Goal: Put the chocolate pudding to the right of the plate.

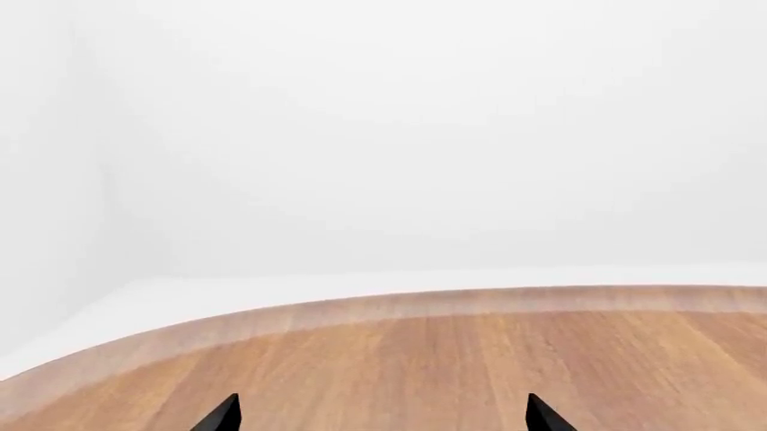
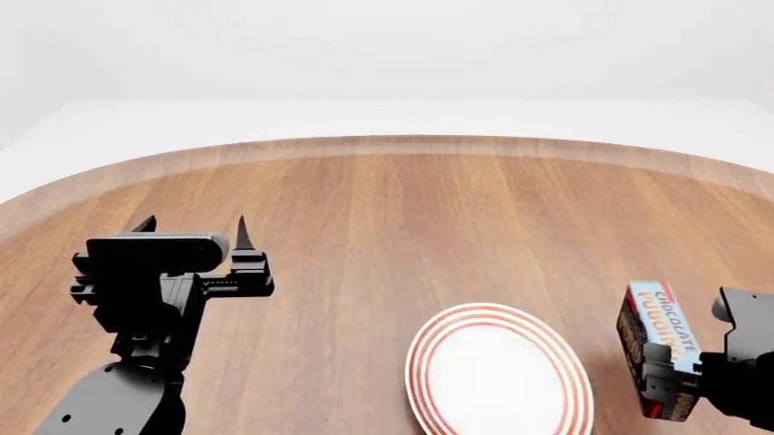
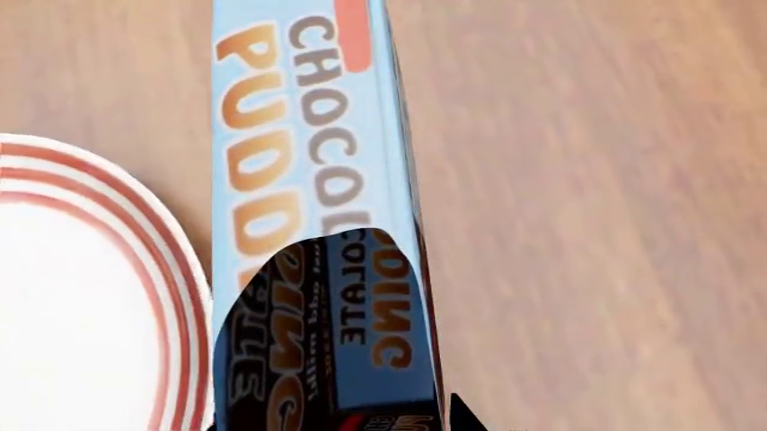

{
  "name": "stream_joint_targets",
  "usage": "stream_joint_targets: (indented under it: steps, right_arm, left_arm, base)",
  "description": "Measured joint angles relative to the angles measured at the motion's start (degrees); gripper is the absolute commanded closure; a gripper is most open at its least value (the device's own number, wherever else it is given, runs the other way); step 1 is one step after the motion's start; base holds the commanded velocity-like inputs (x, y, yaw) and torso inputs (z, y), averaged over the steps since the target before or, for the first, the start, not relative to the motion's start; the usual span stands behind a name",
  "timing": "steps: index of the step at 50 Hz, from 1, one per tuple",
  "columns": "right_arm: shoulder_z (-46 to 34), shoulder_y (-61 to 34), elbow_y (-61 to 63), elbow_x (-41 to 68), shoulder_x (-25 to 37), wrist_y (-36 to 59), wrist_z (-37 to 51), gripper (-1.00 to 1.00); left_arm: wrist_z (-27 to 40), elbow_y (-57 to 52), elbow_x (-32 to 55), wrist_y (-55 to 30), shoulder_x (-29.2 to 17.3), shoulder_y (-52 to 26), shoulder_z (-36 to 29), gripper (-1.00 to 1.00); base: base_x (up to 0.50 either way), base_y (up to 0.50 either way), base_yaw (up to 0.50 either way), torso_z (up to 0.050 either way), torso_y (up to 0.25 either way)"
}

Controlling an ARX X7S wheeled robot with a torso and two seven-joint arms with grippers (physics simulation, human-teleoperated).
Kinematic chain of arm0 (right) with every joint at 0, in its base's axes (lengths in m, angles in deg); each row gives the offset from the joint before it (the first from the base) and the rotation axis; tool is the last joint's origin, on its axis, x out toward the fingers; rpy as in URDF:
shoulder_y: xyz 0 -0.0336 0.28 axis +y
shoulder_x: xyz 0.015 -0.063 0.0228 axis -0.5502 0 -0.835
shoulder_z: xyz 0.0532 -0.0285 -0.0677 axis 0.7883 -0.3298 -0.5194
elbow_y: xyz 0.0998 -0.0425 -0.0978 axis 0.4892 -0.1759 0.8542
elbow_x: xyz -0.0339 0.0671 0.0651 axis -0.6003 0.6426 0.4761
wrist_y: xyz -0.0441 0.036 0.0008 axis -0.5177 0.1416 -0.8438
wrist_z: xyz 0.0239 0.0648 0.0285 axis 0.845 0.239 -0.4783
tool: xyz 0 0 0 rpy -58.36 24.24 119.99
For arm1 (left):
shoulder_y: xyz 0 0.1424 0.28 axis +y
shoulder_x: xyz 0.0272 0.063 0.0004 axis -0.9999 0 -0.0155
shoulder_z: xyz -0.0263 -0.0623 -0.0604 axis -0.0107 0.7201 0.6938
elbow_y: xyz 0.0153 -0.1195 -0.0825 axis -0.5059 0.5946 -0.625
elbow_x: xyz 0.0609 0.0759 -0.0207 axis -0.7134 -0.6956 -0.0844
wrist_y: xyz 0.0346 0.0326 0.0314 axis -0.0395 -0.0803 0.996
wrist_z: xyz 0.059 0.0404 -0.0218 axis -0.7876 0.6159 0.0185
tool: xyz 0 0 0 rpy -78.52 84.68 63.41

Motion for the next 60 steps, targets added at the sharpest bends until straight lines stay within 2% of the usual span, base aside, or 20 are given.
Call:
stream_joint_targets:
  steps: [18, 19, 37, 60]
  right_arm:
    - [-2.7, -0.3, -5.6, -4.4, -2.2, -2.2, -4.2, 1.00]
    - [-2.8, -0.3, -5.7, -4.5, -2.3, -2.3, -4.3, -1.00]
    - [-2.6, -1.9, -5.6, -5.3, -2.5, -2.0, -4.8, -1.00]
    - [4.1, -12.9, 9.2, 1.7, 2.5, 3.1, 5.0, -1.00]
  left_arm:
    - [0.3, 0.1, 0.3, 0.0, -0.3, -0.2, -0.3, -1.00]
    - [0.3, 0.1, 0.3, 0.0, -0.3, -0.2, -0.3, -1.00]
    - [0.7, 0.2, 0.5, 0.2, -0.5, -0.1, -0.5, -1.00]
    - [1.2, -0.1, 1.0, -0.5, -0.9, -0.8, -0.9, -1.00]
  base:
    - [0.00, 0.00, 0.00, 0.000, 0.000]
    - [0.00, 0.00, 0.00, 0.000, 0.000]
    - [0.00, 0.00, 0.00, 0.000, 0.000]
    - [0.00, 0.00, 0.00, 0.000, 0.000]
